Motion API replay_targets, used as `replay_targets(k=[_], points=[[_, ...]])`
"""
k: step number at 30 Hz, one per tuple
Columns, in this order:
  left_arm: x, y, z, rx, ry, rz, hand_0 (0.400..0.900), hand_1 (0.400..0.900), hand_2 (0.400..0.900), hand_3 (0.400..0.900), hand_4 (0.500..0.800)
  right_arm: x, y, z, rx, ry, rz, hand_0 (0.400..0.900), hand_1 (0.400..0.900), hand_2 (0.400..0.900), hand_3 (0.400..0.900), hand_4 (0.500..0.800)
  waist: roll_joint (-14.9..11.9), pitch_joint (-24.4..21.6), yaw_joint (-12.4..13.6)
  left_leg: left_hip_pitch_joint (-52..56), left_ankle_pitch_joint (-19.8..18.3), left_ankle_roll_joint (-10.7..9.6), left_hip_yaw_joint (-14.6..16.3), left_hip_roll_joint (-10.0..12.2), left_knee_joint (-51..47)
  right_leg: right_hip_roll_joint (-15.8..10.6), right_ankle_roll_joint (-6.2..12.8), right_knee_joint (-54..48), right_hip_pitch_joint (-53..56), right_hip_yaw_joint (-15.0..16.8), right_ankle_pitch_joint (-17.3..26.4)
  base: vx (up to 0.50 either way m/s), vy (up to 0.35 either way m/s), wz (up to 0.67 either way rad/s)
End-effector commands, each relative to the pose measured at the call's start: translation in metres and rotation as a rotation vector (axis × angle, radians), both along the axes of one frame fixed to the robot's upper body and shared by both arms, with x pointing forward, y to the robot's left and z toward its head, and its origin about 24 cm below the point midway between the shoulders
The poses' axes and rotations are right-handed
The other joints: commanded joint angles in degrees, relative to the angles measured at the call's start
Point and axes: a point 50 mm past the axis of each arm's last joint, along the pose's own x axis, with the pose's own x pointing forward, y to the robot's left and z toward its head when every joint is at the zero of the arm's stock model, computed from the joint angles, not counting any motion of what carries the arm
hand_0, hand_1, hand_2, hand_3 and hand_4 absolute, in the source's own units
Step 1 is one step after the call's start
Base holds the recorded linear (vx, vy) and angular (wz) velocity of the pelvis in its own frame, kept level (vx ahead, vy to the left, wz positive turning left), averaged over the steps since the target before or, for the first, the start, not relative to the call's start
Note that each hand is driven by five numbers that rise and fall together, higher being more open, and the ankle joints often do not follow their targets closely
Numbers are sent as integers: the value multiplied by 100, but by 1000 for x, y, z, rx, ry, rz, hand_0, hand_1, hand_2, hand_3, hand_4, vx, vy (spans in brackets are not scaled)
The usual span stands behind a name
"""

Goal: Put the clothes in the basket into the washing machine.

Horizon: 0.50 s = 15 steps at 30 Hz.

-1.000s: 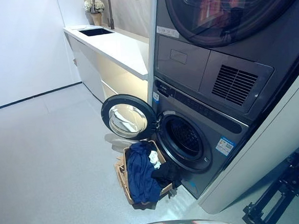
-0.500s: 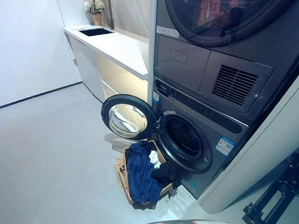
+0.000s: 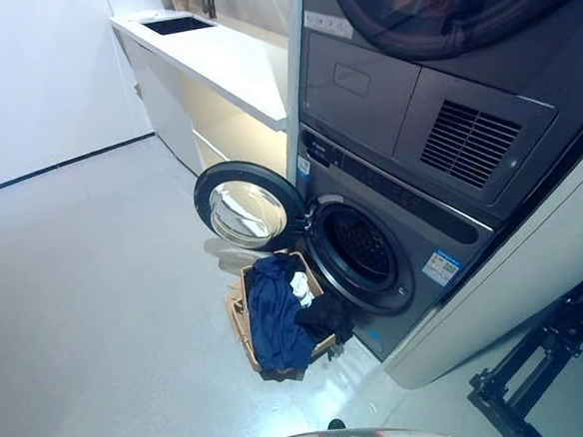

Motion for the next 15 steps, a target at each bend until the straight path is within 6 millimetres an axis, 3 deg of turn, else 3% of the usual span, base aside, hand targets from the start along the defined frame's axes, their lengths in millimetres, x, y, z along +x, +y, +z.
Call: replay_targets(k=[1, 4, 6, 8, 10, 13, 15], points=[[22, -12, 0, -22, -55, 23, 900, 900, 900, 900, 800, 38, -35, 14, -115, -105, -4, 900, 900, 900, 900, 800, 260, 556, 22, -596, -736, 22, 1, -239, 2088, 222, 10, 795, 421, 52, -1321, -26, -211, 25], [26, -13, 1, -26, -77, 56, 900, 900, 900, 900, 800, 42, -41, 17, -136, -117, -7, 900, 900, 900, 900, 800, 239, 791, 33, -1169, -299, -24, -116, -185, 3046, 266, -163, 980, 450, 7, -1453, 7, -159, 13], [26, -14, 1, -32, -83, 79, 900, 900, 900, 900, 800, 44, -43, 18, -146, -119, -9, 900, 900, 900, 900, 800, 272, 827, 31, -1438, -337, 25, -144, -326, 2838, 256, -169, 967, 440, 1, -1464, 57, -43, 5], [20, -15, -1, -33, -69, 96, 900, 900, 900, 900, 800, 46, -45, 19, -154, -122, -4, 900, 900, 900, 900, 800, 286, 809, 72, -1582, -324, 40, -149, -451, 2167, 284, -101, 832, 530, 11, -1456, 158, 6, -11], [15, -16, -2, -29, -55, 106, 900, 900, 900, 900, 800, 47, -46, 20, -160, -123, 1, 900, 900, 900, 900, 800, 325, 775, 107, -1514, 78, -20, -267, -445, 1265, 359, -75, 706, 653, 43, -1487, 229, 47, -16], [6, -16, -3, -23, -28, 122, 900, 900, 900, 900, 800, 46, -48, 20, -167, -123, -8, 900, 900, 900, 900, 800, 351, 708, 104, -1594, 406, -106, -396, -310, 82, 421, -32, 528, 938, 107, -1609, 325, 111, -12], [-1, -16, -4, -21, -8, 126, 900, 900, 900, 900, 800, 46, -47, 20, -165, -123, -11, 900, 900, 900, 900, 800, 353, 625, 109, -1557, 625, -187, -186, -174, -450, 454, 19, 331, 1153, 225, -1652, 413, 200, -29]])
